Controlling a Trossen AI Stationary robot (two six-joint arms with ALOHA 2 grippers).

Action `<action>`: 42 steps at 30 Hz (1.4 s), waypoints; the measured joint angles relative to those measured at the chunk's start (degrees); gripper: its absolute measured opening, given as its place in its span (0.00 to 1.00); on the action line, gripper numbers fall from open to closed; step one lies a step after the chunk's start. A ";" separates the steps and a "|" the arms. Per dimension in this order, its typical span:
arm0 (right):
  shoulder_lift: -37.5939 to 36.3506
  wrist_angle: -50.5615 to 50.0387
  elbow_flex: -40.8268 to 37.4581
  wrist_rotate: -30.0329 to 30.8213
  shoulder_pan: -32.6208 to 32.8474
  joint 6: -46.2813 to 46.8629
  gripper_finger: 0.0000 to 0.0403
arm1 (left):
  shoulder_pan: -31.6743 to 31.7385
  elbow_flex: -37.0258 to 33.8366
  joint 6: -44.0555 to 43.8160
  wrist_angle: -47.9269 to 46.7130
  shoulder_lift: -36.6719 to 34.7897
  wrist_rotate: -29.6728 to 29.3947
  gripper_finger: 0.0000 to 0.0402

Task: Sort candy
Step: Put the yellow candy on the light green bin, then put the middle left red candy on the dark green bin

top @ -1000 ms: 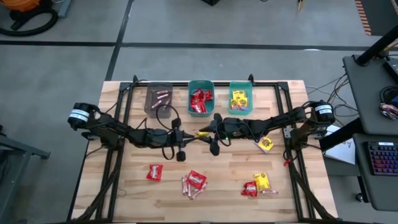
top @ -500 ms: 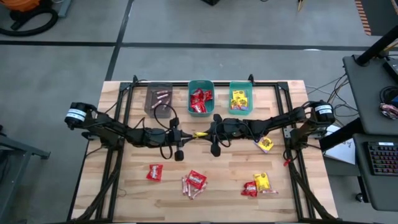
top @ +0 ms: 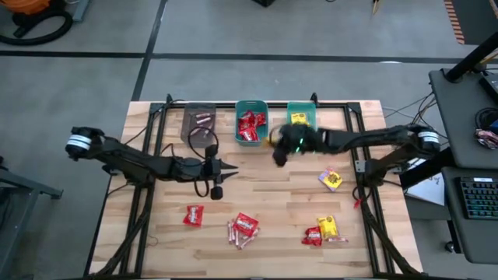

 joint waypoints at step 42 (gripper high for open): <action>10.48 -31.08 18.66 -9.12 -33.52 -4.78 0.41 | -0.77 -0.59 -14.90 -27.17 -16.18 0.04 0.15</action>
